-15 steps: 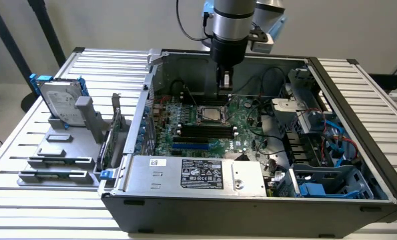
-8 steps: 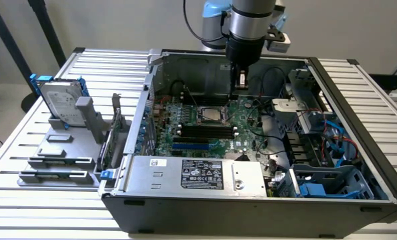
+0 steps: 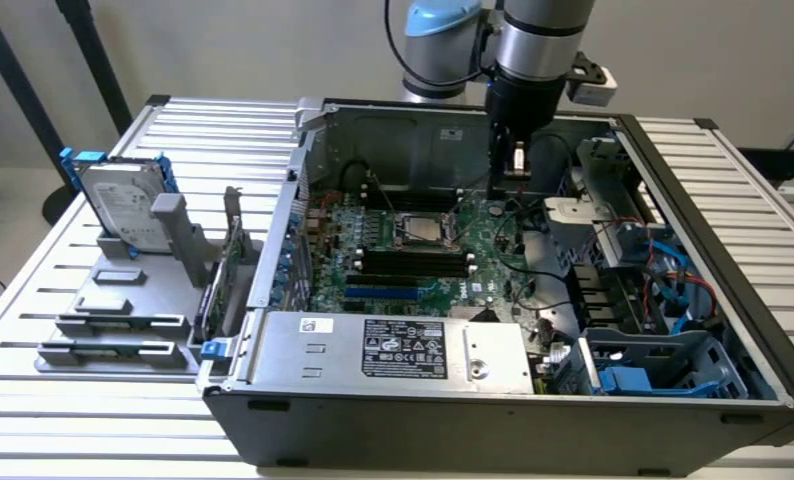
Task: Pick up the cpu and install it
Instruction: 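Close the cpu cover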
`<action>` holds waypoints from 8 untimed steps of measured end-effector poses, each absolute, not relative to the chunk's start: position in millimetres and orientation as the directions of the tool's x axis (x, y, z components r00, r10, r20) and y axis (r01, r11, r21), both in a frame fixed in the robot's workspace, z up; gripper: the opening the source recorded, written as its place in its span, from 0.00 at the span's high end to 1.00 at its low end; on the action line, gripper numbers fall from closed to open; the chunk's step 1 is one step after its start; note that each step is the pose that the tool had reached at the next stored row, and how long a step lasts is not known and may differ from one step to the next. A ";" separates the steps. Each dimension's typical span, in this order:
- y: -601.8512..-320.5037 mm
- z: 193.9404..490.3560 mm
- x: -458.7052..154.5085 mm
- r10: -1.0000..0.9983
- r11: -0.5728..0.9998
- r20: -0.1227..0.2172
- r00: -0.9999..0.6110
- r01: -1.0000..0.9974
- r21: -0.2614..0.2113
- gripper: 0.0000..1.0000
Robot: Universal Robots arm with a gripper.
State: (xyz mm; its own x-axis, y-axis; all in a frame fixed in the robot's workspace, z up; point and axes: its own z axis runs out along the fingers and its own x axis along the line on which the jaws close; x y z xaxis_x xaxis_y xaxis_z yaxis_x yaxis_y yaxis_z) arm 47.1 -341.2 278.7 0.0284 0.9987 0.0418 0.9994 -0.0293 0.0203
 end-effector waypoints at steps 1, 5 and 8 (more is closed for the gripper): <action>-340.5 277.7 50.2 0.999 -0.029 0.042 0.028 0.999 0.020 0.89; -334.3 270.5 53.2 0.999 -0.029 0.042 0.029 0.999 0.020 0.89; -326.9 265.1 53.2 0.999 -0.029 0.042 0.028 0.999 0.020 0.89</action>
